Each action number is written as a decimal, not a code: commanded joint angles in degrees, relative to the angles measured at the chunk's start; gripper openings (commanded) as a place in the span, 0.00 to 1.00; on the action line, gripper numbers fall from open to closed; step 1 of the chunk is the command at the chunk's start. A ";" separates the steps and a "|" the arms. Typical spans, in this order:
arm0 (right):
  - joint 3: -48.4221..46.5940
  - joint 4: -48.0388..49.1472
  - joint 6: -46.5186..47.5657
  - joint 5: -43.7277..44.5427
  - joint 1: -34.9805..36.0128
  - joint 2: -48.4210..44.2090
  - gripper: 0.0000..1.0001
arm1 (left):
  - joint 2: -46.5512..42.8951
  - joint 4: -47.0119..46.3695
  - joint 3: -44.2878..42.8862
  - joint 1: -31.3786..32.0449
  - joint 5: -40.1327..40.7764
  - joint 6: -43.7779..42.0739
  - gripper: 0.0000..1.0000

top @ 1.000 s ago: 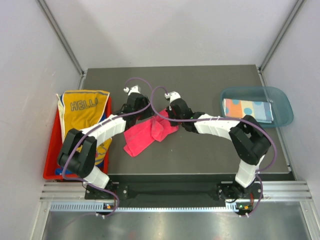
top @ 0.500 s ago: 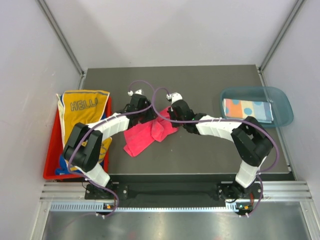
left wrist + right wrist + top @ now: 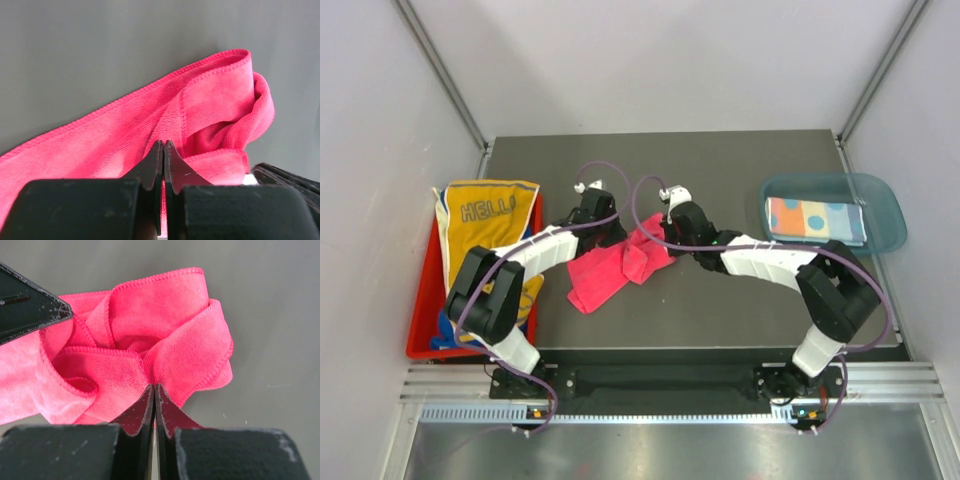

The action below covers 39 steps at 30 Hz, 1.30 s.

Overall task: Fold and stack the towels
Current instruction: Flatten out the crumpled towel

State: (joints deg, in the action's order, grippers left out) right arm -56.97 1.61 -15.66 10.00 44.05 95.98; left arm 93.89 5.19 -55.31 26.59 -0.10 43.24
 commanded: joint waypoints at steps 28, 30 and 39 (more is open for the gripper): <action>-7.37 1.38 5.12 -6.48 -0.63 6.85 0.20 | -4.94 2.98 -1.38 -0.57 3.00 -2.29 0.00; -6.93 1.29 4.94 -6.57 -0.63 6.58 0.07 | -5.38 3.07 -1.38 -0.75 3.00 -2.37 0.00; -3.77 -1.43 4.32 -1.74 -2.21 -5.18 0.00 | -10.38 8.07 -4.45 -1.19 4.14 -3.87 0.00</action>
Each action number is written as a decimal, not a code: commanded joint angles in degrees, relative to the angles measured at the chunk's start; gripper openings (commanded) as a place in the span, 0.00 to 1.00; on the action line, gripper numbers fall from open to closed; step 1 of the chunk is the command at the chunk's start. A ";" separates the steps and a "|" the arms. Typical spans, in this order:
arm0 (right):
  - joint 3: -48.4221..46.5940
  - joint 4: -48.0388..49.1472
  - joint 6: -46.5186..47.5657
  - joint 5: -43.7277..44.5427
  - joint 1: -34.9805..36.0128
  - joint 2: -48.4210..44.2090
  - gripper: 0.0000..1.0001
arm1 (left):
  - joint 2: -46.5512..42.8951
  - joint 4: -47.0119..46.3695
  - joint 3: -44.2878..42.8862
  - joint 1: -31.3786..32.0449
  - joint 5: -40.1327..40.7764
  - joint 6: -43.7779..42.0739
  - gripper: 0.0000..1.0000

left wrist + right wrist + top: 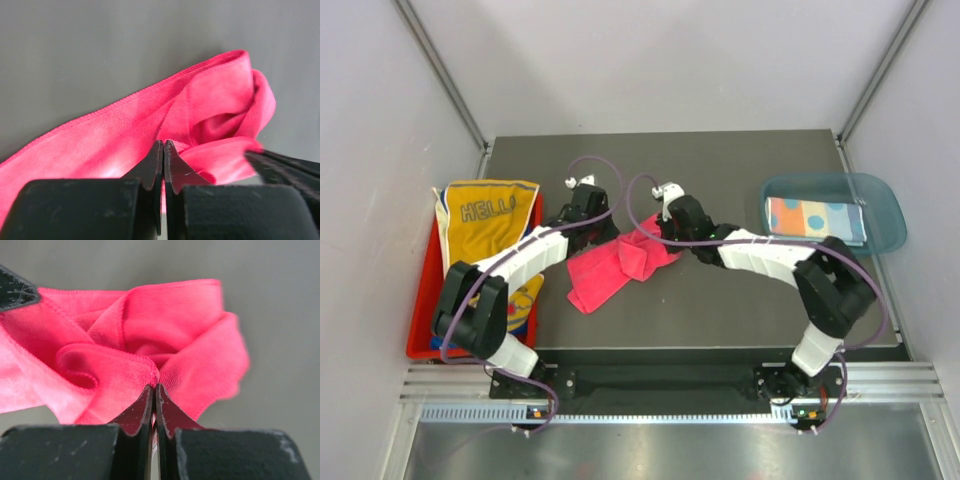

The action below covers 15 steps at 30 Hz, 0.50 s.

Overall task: Fold and stack the towels
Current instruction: Flatten out the crumpled towel

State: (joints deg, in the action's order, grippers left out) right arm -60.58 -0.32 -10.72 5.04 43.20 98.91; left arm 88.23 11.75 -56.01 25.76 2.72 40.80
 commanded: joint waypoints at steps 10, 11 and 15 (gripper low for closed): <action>-4.63 -9.69 1.58 11.21 -2.95 -28.84 0.00 | -16.93 12.31 -14.38 -0.10 0.71 -4.23 0.00; -6.29 -10.31 1.75 11.66 -2.95 -29.91 0.00 | -17.56 13.64 -17.70 0.08 0.79 -4.49 0.00; -11.48 -12.77 3.60 13.50 -2.86 -34.48 0.00 | -19.23 19.44 -27.73 0.52 1.06 -6.60 0.00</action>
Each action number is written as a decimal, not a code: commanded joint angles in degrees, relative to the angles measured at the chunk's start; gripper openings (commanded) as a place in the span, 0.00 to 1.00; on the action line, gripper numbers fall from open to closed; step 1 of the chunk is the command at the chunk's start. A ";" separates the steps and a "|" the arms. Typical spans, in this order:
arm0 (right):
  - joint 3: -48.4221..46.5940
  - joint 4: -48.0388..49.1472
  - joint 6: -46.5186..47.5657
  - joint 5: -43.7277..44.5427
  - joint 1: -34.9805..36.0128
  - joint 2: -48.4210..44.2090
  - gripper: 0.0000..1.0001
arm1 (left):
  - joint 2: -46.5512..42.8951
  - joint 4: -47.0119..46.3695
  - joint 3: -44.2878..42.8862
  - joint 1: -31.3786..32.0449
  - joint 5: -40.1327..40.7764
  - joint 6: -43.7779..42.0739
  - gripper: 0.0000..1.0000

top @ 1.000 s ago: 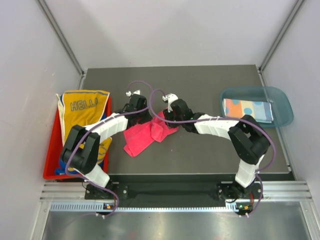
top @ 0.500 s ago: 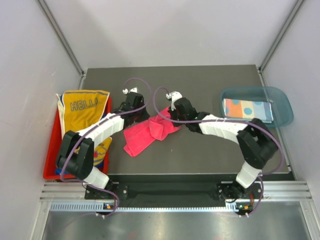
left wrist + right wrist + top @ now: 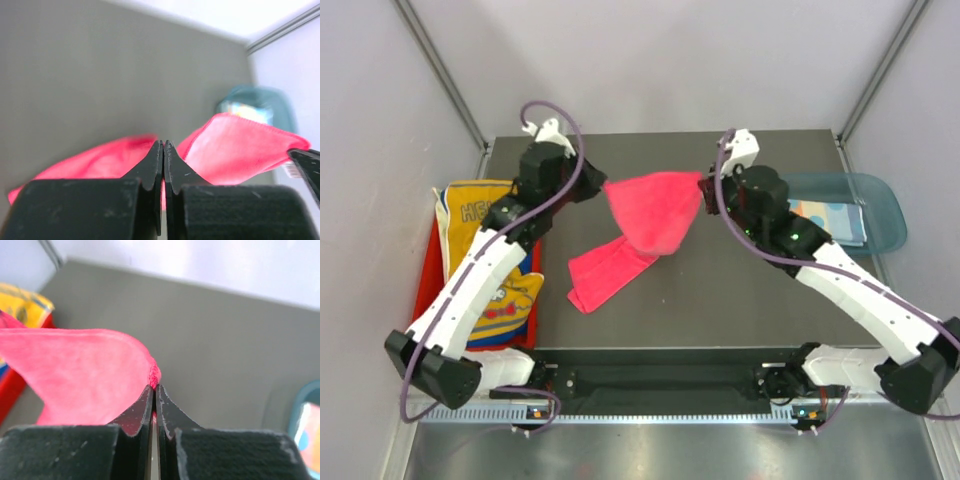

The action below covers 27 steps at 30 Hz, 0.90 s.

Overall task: Fold and stack the towels
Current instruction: Flatten out the crumpled towel

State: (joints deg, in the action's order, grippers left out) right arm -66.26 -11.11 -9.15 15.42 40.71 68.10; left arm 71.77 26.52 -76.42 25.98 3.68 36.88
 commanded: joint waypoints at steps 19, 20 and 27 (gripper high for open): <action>-33.58 -8.40 4.40 -3.99 -0.37 -9.38 0.00 | -1.54 14.00 -43.11 0.65 -5.33 -4.98 0.00; -34.19 -8.40 4.23 -4.34 -0.28 -9.56 0.00 | -1.80 13.91 -43.54 0.65 -5.79 -4.98 0.00; -36.83 -9.45 3.96 -7.59 -0.28 -10.79 0.00 | -4.00 11.62 -44.69 0.65 -8.69 -4.10 0.00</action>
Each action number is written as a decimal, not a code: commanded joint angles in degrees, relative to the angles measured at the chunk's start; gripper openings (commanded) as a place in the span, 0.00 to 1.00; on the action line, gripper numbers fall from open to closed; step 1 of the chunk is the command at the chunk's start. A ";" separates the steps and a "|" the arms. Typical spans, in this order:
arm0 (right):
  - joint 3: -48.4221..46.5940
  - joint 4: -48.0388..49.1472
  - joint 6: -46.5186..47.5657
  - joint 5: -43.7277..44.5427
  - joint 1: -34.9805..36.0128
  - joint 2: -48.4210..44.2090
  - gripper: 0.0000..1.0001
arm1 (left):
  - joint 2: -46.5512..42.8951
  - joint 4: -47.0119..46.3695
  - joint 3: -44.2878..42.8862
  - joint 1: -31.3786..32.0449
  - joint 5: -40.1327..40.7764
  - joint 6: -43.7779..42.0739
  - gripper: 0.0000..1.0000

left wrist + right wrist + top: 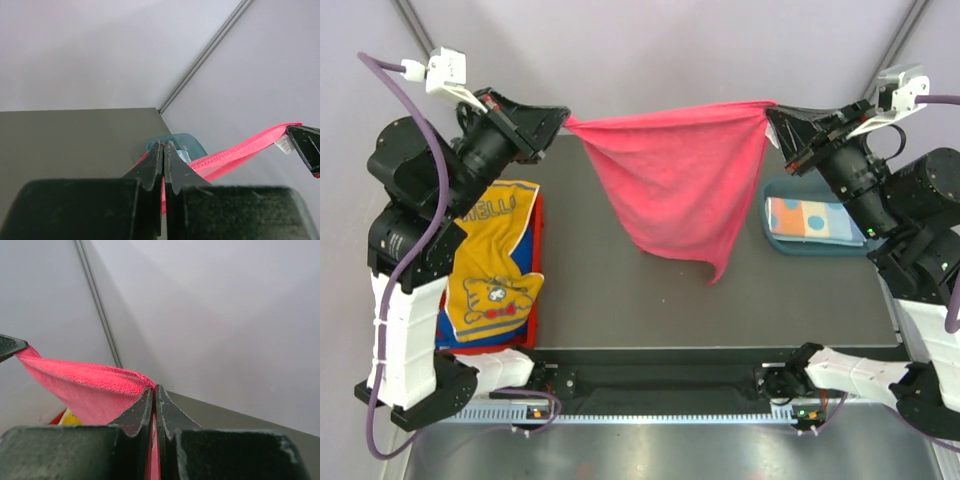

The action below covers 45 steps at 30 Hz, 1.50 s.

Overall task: Fold and stack the towels
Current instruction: Flatten out the crumpled towel

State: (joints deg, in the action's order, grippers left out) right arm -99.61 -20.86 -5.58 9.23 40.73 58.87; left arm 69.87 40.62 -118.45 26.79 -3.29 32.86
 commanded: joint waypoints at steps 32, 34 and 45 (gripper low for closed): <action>6.79 11.60 -4.68 -15.60 -13.46 11.32 0.00 | 11.48 -19.16 11.31 -4.88 -0.30 -0.43 0.00; 6.72 14.69 -6.97 -18.36 -19.71 16.16 0.00 | 15.98 -23.55 11.05 -7.61 -3.54 1.23 0.00; -17.17 25.69 -12.26 -26.11 -30.53 58.18 0.00 | 56.59 -30.52 -16.43 -15.97 -11.83 2.12 0.00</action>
State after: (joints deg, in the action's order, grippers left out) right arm -108.18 -1.54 -15.79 -13.82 11.75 114.37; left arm 124.73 15.99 -126.58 11.46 -12.12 34.83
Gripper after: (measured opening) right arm 0.009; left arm 0.015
